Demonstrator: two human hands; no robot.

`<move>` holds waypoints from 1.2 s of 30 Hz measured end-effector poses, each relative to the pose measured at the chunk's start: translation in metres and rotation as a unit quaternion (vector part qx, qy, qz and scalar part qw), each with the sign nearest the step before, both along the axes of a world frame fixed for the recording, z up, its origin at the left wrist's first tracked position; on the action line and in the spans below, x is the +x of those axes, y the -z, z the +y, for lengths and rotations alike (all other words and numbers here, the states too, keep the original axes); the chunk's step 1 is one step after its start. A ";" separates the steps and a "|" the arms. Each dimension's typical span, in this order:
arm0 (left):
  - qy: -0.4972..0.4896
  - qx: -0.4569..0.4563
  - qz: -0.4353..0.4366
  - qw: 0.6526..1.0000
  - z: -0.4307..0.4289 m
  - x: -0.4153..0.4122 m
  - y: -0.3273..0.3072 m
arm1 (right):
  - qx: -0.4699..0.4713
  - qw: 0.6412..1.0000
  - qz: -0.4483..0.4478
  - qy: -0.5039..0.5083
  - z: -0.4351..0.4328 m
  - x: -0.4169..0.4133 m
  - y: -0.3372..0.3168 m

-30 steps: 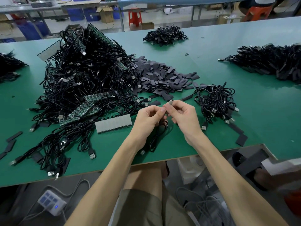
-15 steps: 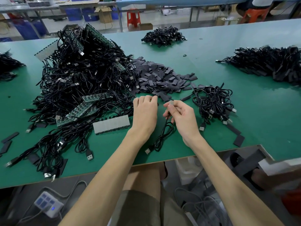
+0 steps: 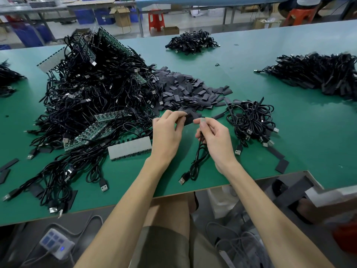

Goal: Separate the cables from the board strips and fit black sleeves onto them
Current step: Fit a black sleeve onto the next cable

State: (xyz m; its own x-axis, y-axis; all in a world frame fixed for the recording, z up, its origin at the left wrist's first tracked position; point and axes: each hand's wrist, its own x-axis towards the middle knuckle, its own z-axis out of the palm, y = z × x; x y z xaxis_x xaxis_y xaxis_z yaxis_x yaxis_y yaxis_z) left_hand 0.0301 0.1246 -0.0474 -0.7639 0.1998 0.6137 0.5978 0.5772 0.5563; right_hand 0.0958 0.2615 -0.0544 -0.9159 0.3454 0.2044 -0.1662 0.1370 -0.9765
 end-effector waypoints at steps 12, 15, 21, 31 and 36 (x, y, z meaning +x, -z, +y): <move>0.171 0.165 -0.196 0.952 -0.009 0.002 -0.004 | 0.020 1.000 -0.004 0.007 -0.001 -0.001 0.000; 0.176 0.172 -0.212 0.946 -0.009 0.001 -0.002 | 0.015 1.000 -0.003 0.008 -0.001 -0.001 0.001; 0.160 0.064 -0.134 0.976 -0.006 0.003 0.001 | -0.005 1.000 -0.016 0.017 -0.001 -0.001 0.002; 0.142 -0.008 -0.085 0.986 -0.001 0.005 0.001 | -0.006 1.000 -0.002 0.006 0.001 0.000 0.001; 0.103 0.146 -0.168 0.969 -0.006 -0.003 0.002 | 0.018 1.000 0.007 0.011 0.001 -0.001 0.001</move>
State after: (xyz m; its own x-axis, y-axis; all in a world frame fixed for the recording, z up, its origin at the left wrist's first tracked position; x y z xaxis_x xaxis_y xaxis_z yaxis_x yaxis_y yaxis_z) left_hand 0.0269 0.1184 -0.0496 -0.8930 0.2246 0.3901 0.4400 0.2527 0.8617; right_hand 0.0945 0.2622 -0.0552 -0.9049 0.3580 0.2302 -0.1768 0.1759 -0.9684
